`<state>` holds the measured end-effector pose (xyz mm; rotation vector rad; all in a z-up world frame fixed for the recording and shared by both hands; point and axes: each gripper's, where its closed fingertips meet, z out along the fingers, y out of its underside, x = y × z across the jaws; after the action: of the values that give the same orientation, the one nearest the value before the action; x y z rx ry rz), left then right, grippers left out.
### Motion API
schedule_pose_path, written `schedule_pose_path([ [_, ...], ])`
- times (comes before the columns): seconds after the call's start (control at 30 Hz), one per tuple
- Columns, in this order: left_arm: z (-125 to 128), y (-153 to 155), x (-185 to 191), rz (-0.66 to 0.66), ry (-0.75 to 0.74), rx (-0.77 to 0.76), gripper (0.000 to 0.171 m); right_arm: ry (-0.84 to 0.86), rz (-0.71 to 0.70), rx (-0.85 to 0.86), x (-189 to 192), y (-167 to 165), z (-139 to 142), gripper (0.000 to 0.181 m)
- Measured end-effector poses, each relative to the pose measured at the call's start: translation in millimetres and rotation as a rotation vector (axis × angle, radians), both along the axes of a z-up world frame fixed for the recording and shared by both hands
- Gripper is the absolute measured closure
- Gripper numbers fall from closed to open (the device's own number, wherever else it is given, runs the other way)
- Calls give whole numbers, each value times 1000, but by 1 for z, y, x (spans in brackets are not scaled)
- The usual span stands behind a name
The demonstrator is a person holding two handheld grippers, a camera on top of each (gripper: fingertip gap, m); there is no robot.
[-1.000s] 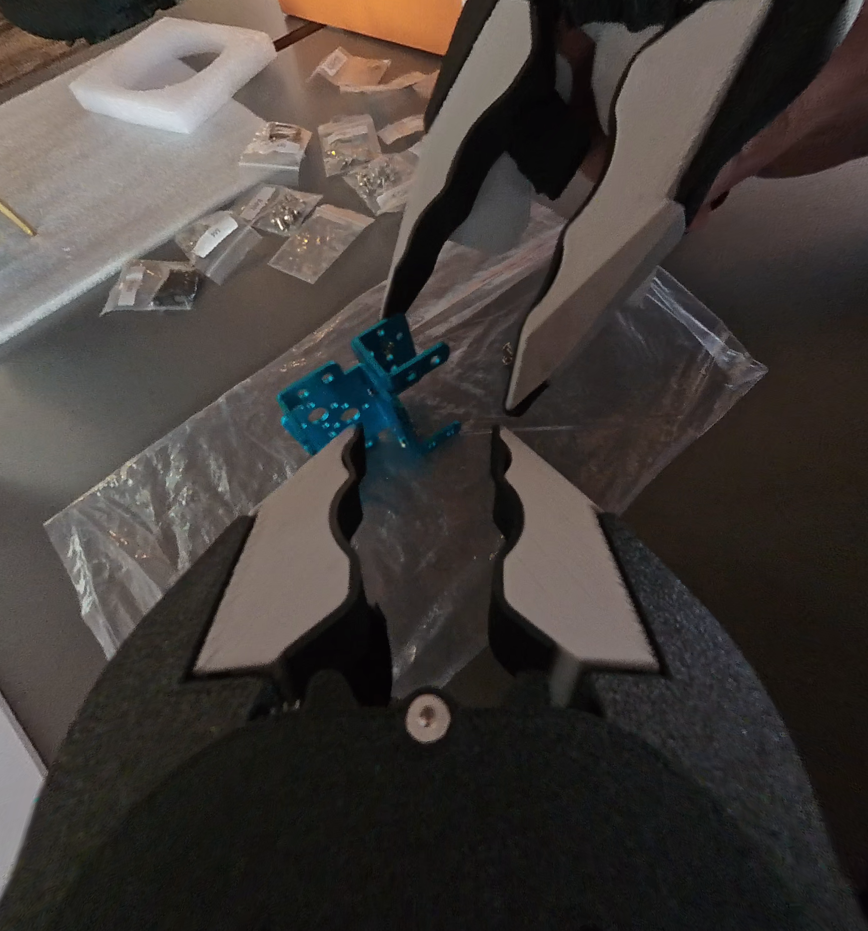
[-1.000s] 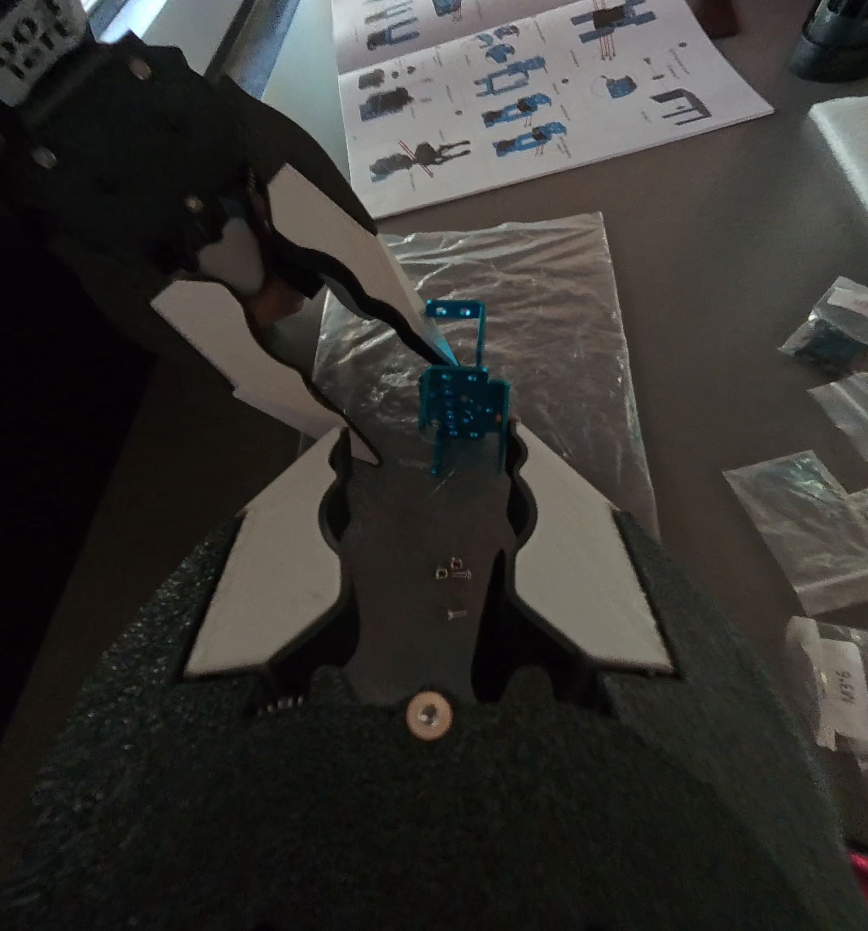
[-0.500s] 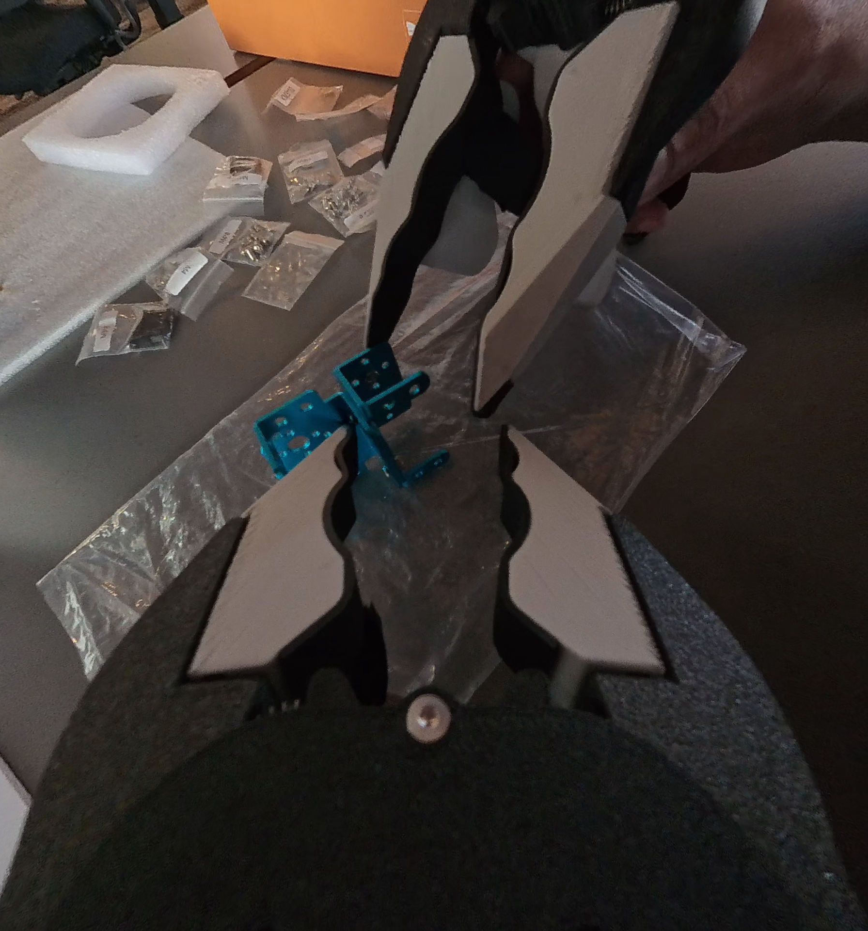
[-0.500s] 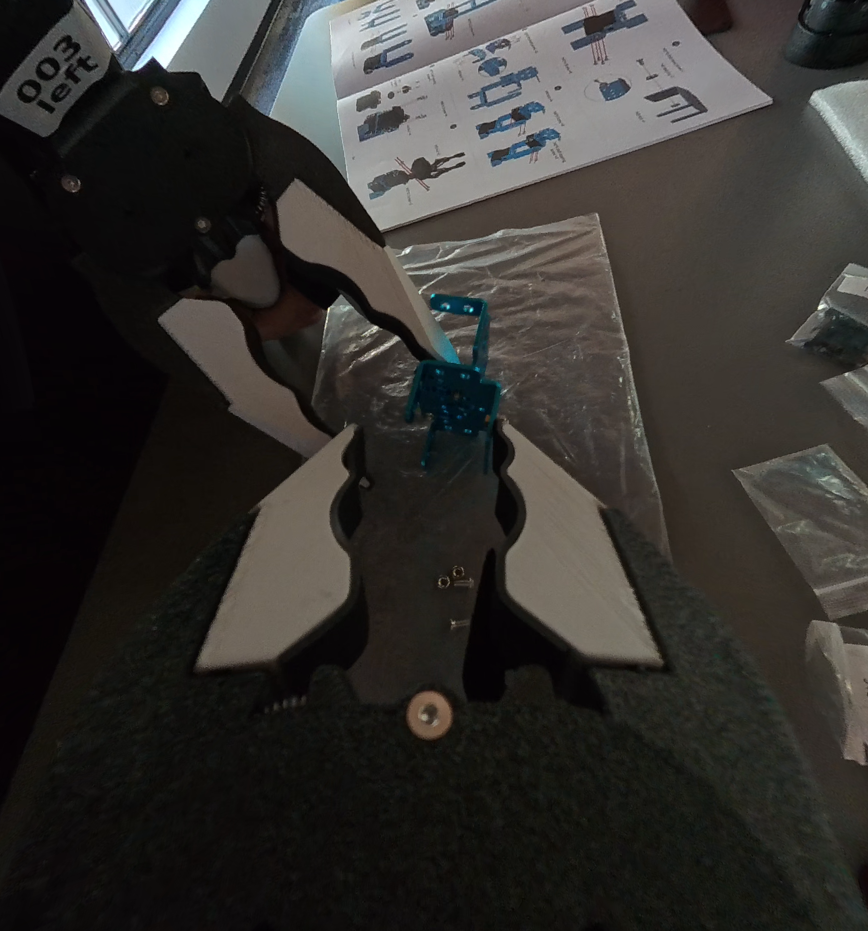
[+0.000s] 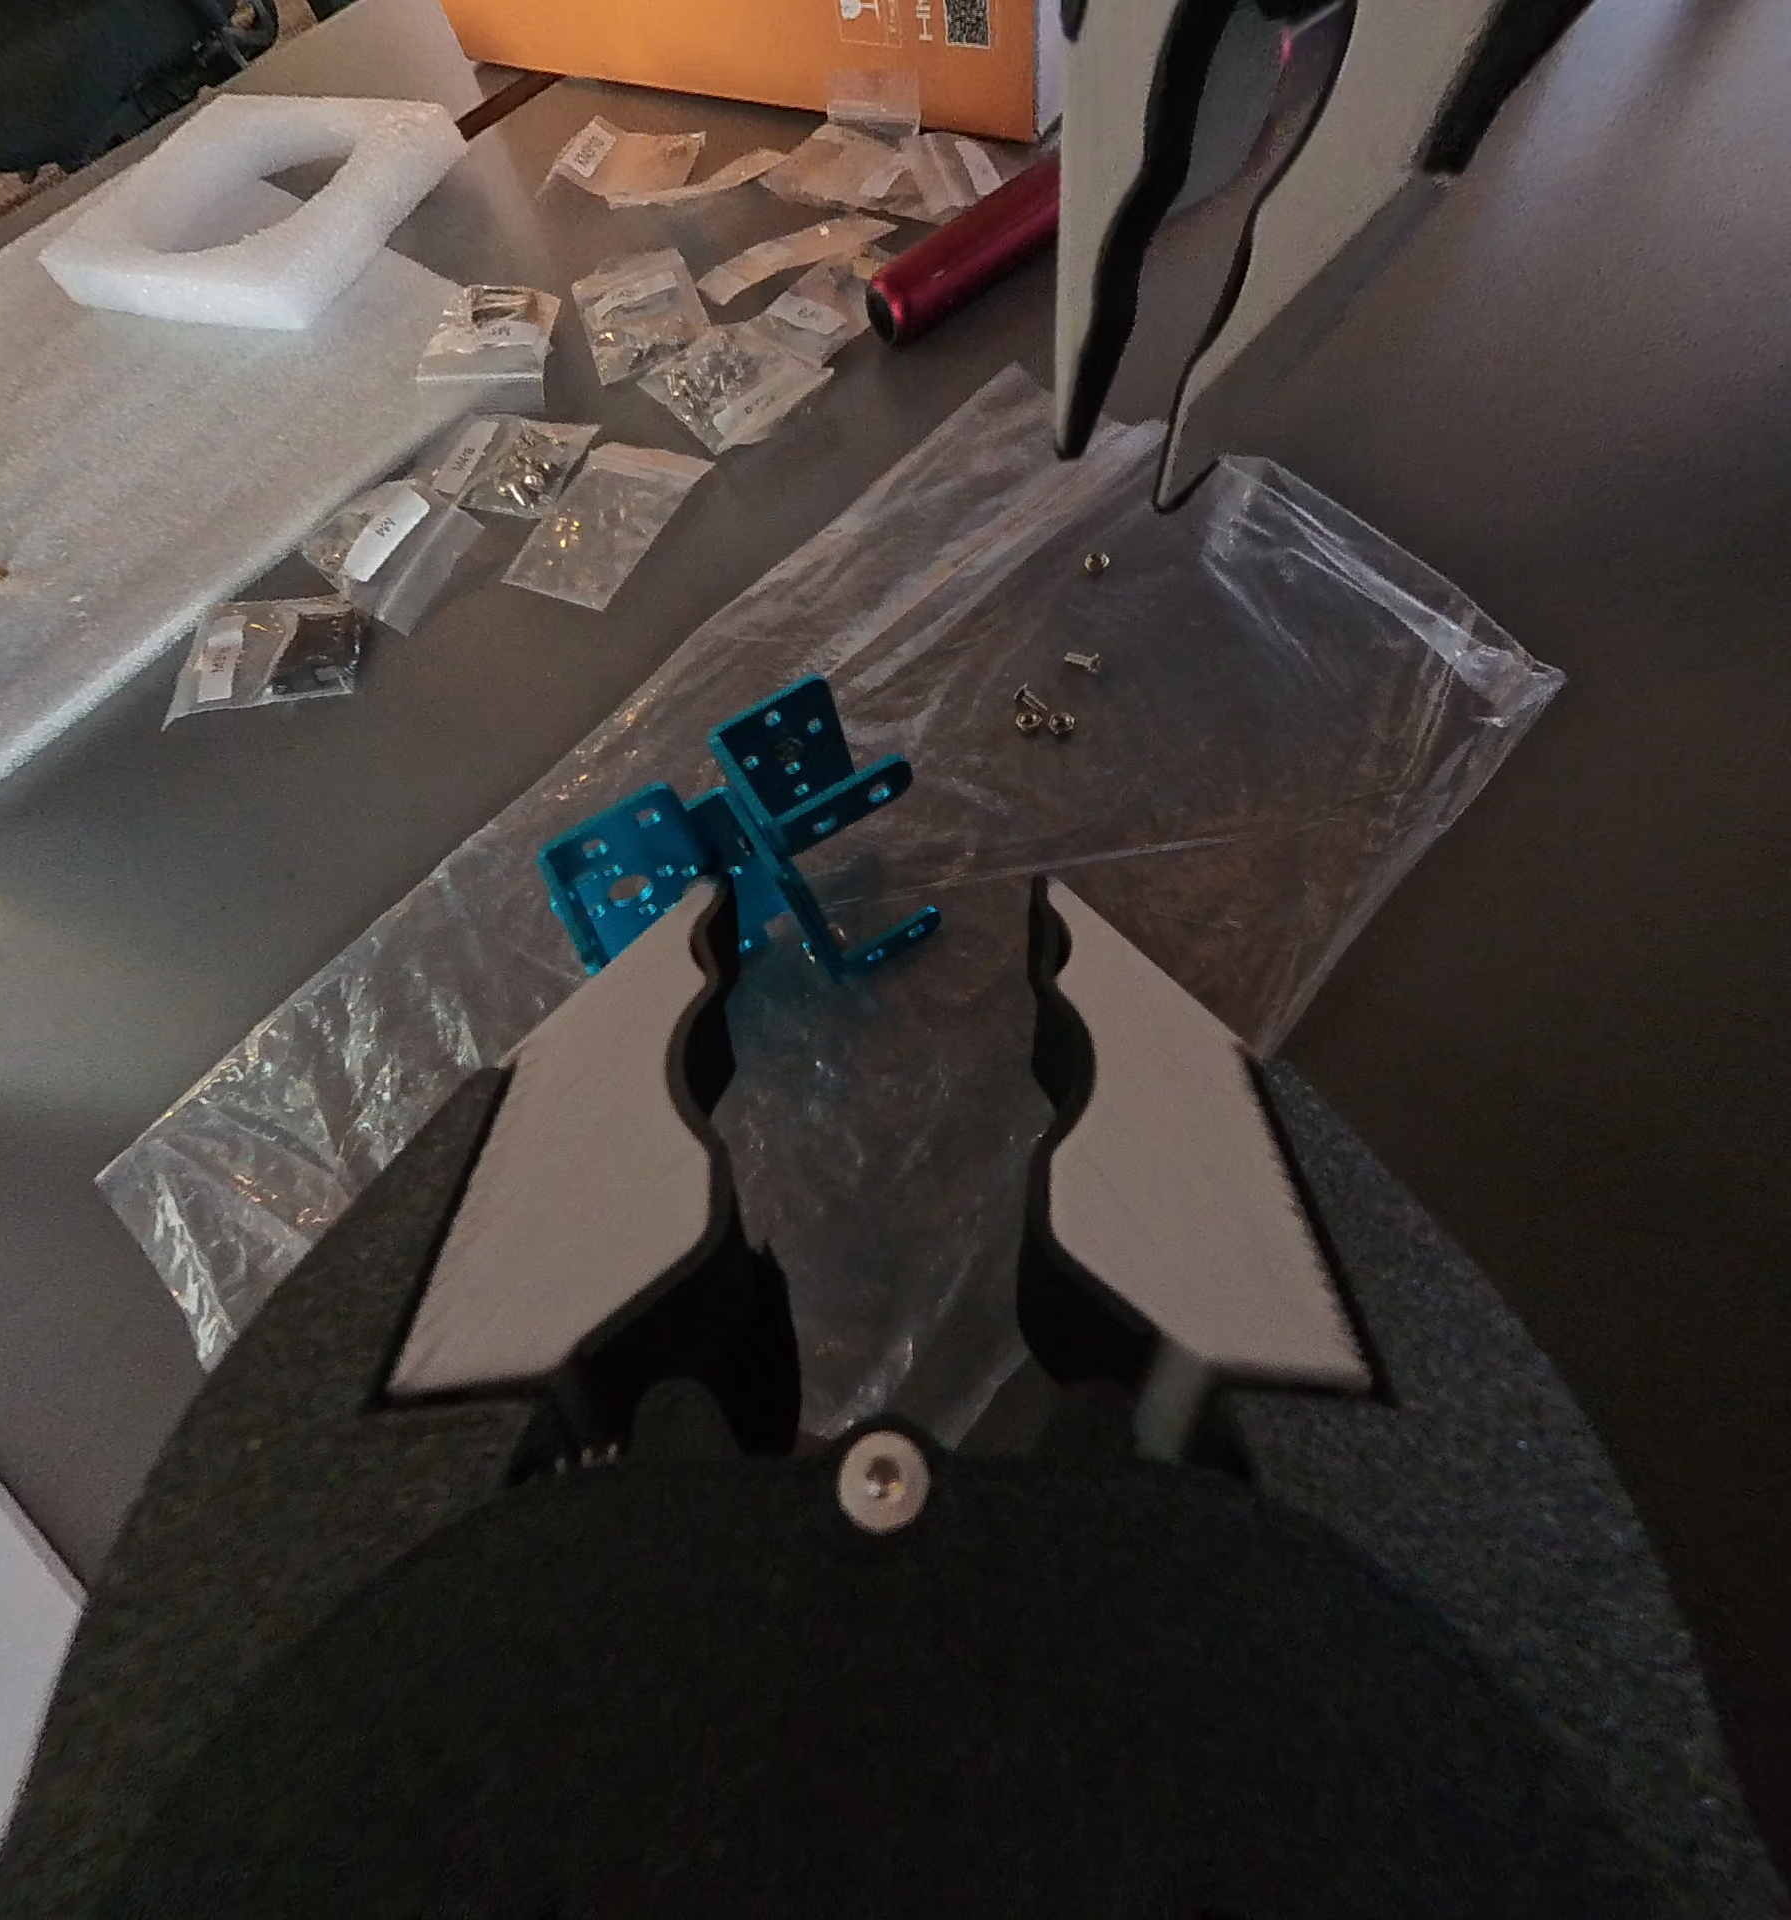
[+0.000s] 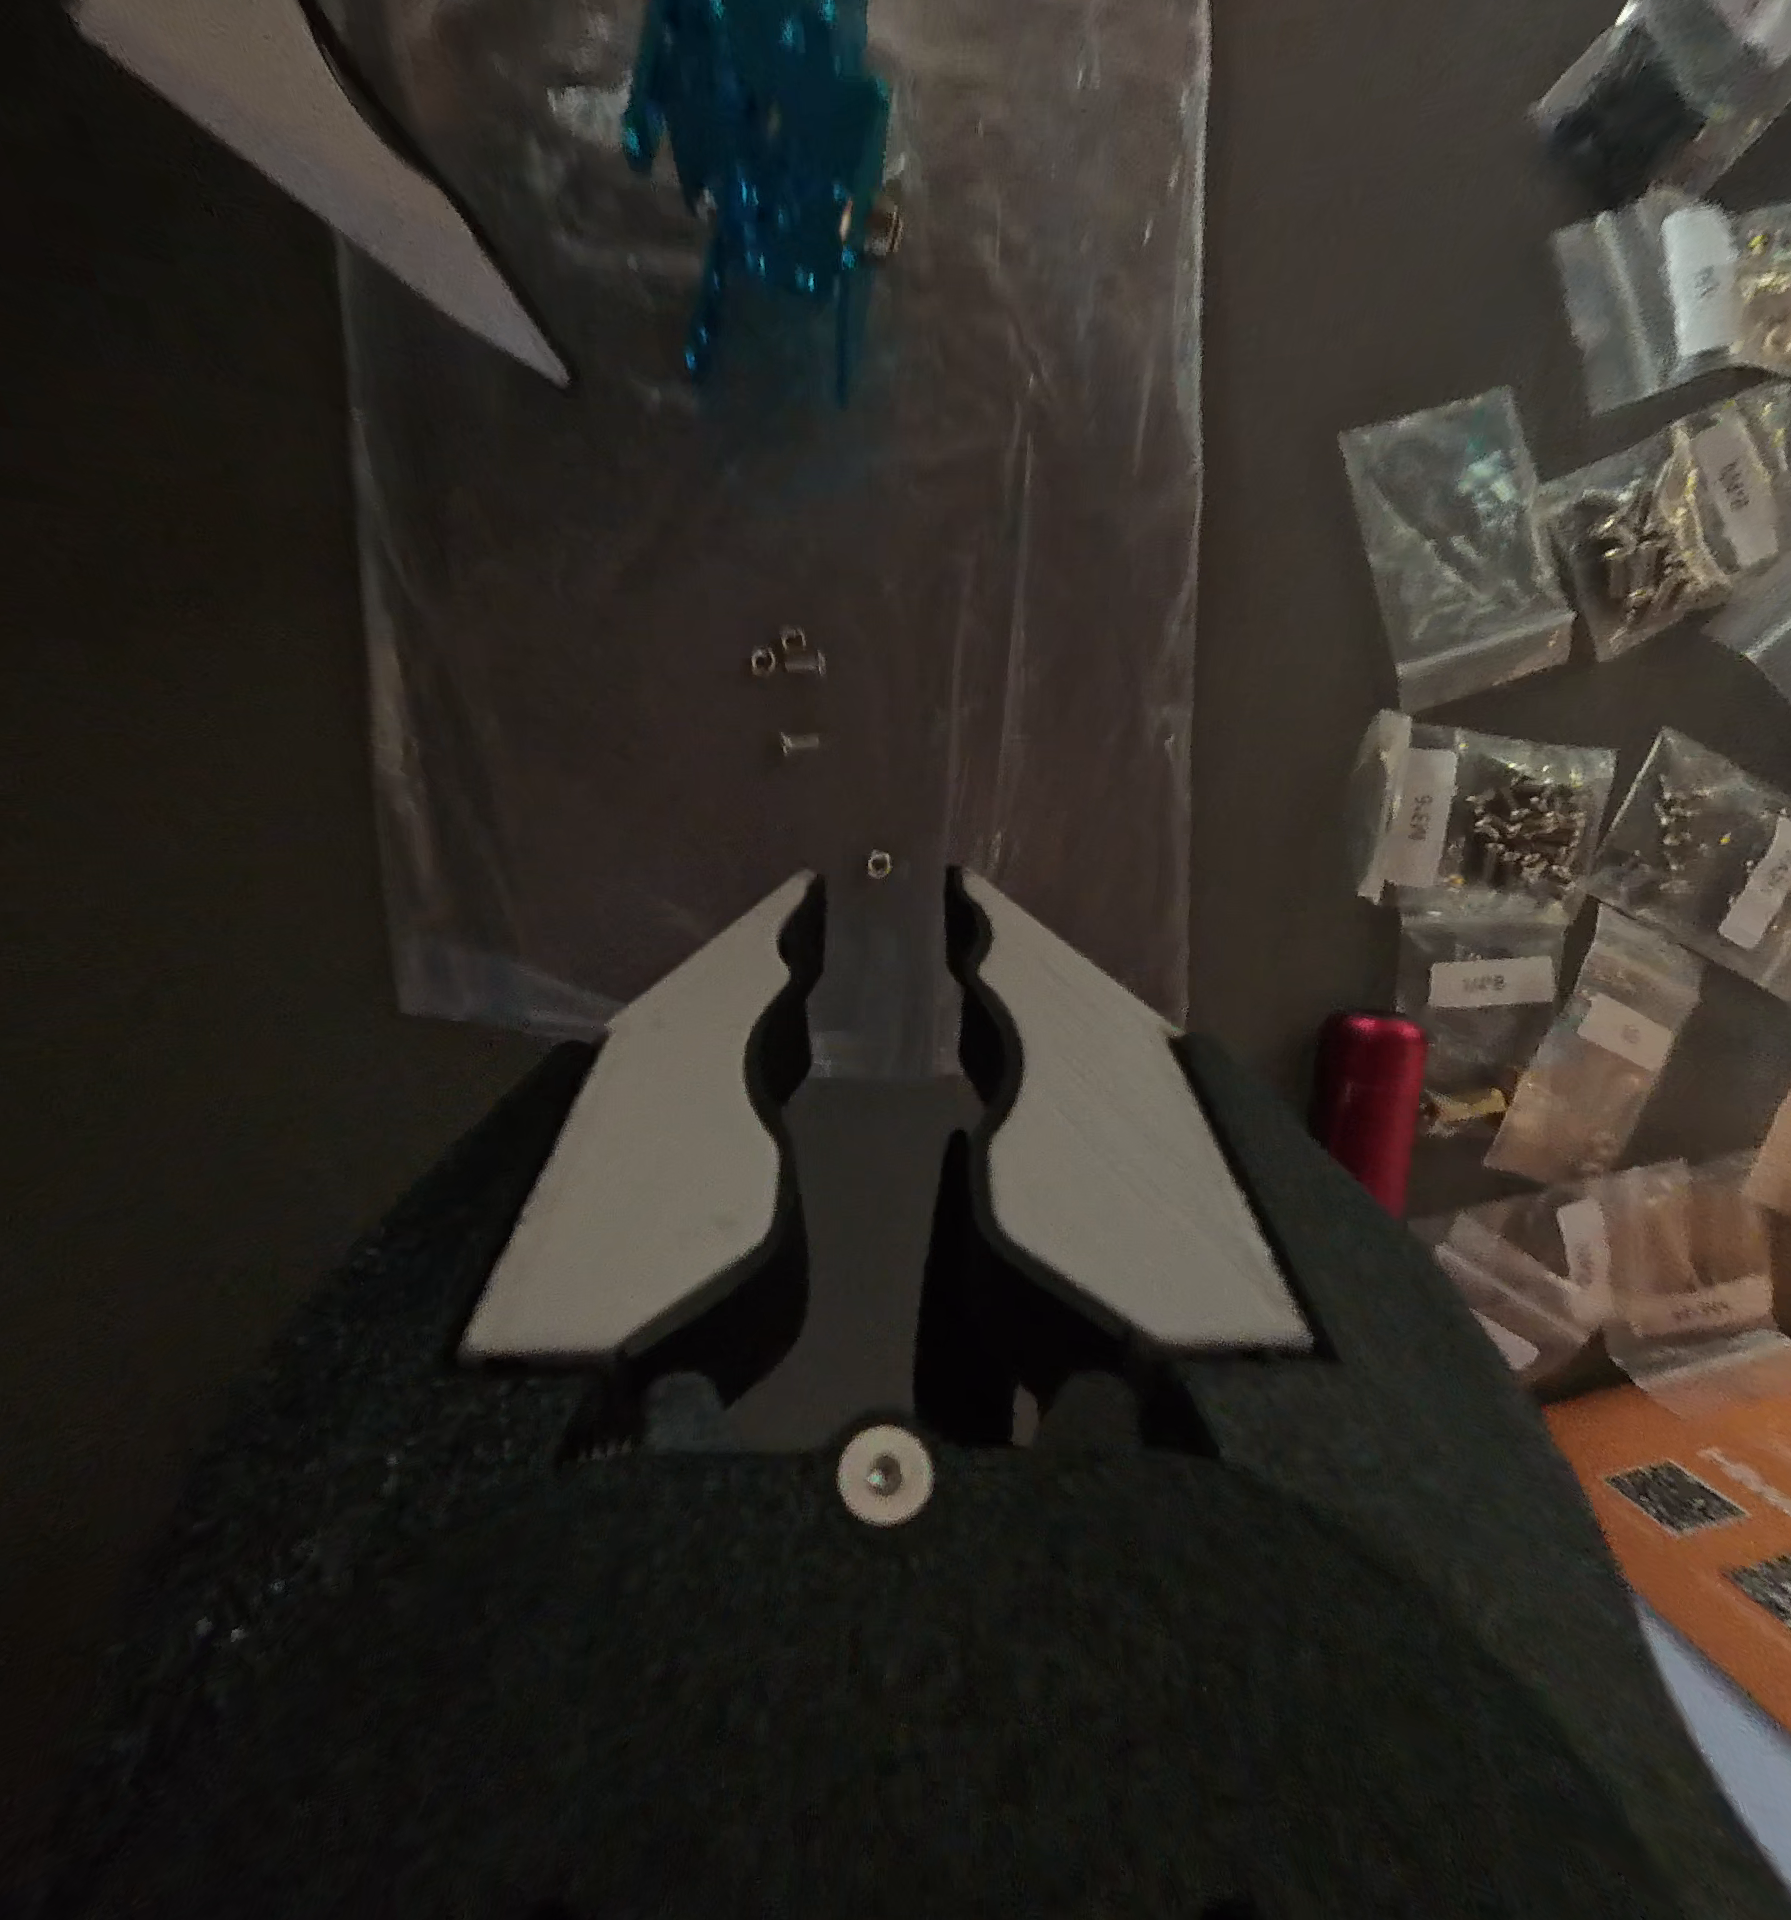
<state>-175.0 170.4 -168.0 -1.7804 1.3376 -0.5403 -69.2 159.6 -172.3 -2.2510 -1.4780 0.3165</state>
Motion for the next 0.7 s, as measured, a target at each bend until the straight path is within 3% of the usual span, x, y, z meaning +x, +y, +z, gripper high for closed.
schedule_pose_path([
  [0.43, 0, -5, 2, -34, -5, -4, 118, -168, 40, -92, -4, 2, -22, 172],
  [0.7, -1, -4, 2, -36, 0, -11, 120, -134, 53, -88, -5, 0, -22, 176],
])
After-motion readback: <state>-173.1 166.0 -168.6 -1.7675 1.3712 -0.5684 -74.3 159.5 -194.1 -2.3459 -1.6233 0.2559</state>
